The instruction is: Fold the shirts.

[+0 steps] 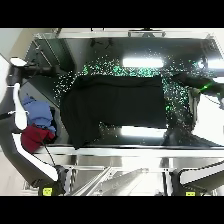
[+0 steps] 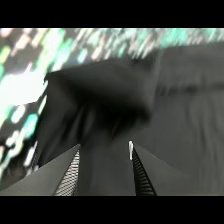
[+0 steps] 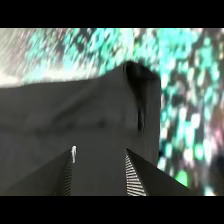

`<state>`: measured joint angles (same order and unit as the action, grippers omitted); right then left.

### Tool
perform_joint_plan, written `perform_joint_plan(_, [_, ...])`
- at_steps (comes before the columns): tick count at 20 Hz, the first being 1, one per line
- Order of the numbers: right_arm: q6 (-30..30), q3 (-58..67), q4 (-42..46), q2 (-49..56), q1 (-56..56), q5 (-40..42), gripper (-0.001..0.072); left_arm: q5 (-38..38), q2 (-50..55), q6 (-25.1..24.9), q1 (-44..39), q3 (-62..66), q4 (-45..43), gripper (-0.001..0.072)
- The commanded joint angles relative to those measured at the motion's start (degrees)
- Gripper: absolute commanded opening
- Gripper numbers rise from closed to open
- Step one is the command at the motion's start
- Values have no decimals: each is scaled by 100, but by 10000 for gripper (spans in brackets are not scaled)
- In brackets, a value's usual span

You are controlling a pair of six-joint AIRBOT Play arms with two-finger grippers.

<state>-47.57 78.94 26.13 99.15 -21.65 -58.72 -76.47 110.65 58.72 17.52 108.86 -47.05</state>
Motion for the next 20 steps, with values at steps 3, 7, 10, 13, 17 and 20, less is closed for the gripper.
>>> perform_joint_plan(3, [-175,-944,254,-581,-868,-1777,356,-2153,-295,949,817,-704,-793,337])
perform_joint_plan(7, [-22,-1996,538,-970,-1200,-1626,356,-1775,-669,949,922,-2411,-1458,338])
perform_joint_plan(10, [-22,-2238,627,-986,-1213,-1620,356,-1204,-680,988,905,-2992,-1620,338])
perform_joint_plan(13, [-20,-2323,640,-986,-1213,-1659,357,-651,-678,1021,905,-3241,-1622,337])
perform_joint_plan(17, [2,-2363,643,-986,-1211,-1674,356,-448,-669,955,651,-3265,-1574,338])
perform_joint_plan(20, [24,-2365,643,-986,-1178,-1685,357,-470,-553,905,227,-3263,-1591,337])
